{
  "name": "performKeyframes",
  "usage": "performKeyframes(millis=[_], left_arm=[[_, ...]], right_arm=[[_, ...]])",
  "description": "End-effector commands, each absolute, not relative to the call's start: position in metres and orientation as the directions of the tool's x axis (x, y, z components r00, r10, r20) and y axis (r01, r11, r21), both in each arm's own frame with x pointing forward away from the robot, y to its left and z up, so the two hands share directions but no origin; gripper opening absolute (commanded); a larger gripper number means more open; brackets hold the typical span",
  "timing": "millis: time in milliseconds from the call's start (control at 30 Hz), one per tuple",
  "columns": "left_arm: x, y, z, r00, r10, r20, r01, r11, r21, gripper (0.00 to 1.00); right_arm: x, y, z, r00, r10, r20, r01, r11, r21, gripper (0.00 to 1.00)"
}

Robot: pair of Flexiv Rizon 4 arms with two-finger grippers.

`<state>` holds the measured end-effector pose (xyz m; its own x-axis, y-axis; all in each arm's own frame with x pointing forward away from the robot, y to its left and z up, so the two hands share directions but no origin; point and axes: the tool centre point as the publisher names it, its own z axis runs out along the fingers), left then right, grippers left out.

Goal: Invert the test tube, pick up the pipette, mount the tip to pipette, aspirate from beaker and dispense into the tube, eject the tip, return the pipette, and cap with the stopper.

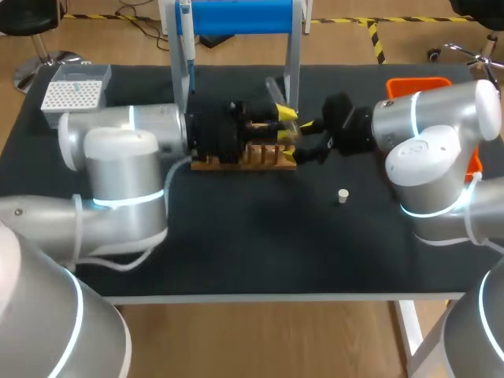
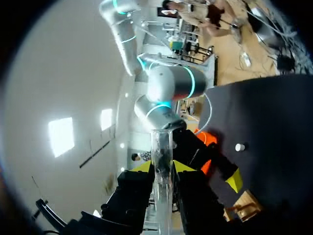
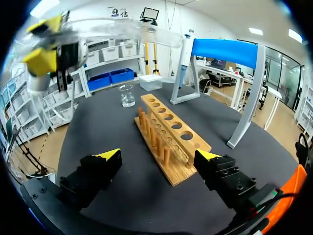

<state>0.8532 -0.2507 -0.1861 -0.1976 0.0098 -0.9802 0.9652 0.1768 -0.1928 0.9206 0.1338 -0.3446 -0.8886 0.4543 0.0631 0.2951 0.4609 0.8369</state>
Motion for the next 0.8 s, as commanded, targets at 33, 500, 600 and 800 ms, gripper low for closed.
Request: performKeyframes(millis=[33, 500, 600, 800], left_arm=[[0.8657, -0.2359, -0.1679, -0.425, 0.07, -0.903, 0.899, 0.152, -0.411, 0.0], [0.8686, -0.2263, -0.1667, -0.631, 0.11, -0.768, 0.771, 0.2, -0.605, 0.0], [0.8686, -0.2263, -0.1667, -0.631, 0.11, -0.768, 0.771, 0.2, -0.605, 0.0], [0.8686, -0.2263, -0.1667, -0.631, 0.11, -0.768, 0.771, 0.2, -0.605, 0.0]], right_arm=[[0.9202, 0.1329, -0.3448, -0.889, 0.454, 0.063, 0.294, 0.46, 0.838, 1.0], [0.9202, 0.1329, -0.3448, -0.889, 0.454, 0.063, 0.294, 0.46, 0.838, 1.0], [0.9202, 0.1329, -0.3448, -0.889, 0.454, 0.063, 0.294, 0.46, 0.838, 1.0], [0.9202, 0.1329, -0.3448, -0.889, 0.454, 0.063, 0.294, 0.46, 0.838, 1.0]])
